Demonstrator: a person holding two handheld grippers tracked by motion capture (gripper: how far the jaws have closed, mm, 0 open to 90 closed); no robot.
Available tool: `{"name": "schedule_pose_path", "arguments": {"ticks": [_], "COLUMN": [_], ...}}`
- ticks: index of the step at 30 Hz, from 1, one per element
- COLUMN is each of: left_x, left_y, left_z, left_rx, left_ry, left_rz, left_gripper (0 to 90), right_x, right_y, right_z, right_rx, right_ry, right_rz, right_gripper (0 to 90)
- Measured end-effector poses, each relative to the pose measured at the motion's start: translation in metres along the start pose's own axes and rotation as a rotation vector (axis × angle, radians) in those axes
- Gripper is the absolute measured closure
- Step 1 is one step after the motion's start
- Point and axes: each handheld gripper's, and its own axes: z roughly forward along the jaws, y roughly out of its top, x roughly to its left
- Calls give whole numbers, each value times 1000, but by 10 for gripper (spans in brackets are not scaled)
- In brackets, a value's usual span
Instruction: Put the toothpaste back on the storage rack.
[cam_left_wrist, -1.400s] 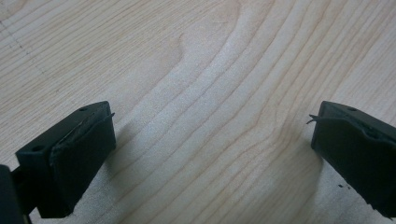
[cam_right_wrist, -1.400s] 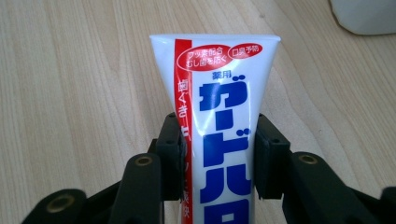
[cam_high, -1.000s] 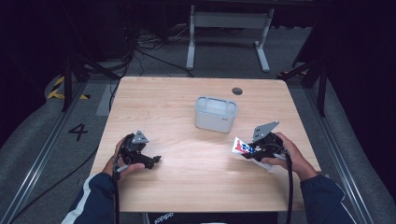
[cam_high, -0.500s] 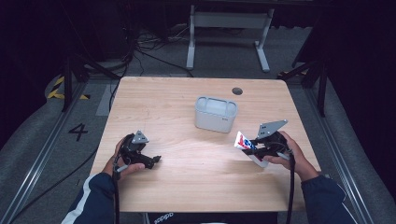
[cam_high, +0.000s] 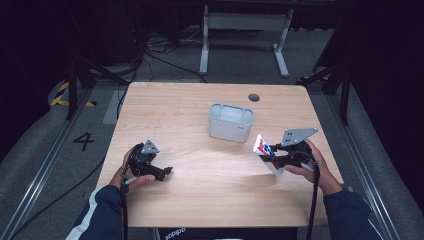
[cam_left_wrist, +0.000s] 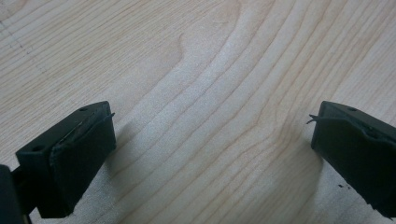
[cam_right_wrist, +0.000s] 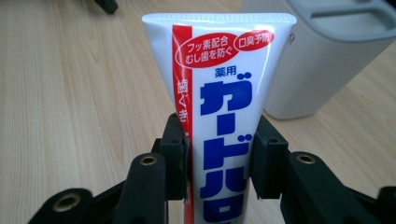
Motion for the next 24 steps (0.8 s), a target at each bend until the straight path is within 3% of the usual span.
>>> {"name": "schedule_pose_path", "arguments": {"ticks": [1,15,24], "left_x": [0,0,0], "left_y": [0,0,0], "left_z": [0,0,0], "left_rx": [1,1,1], "left_ry": [0,0,1], "left_rz": [-1,0,-1], "left_gripper": [1,2,1], "right_x": [1,7,11], "right_y": [2,13,27], "right_z": [-3,-16,-16], "right_rx": [-30,-184,-237], "right_ry": [-17,-58,-76], "right_rz": [3,11,9], "right_gripper": [641,639,638]}}
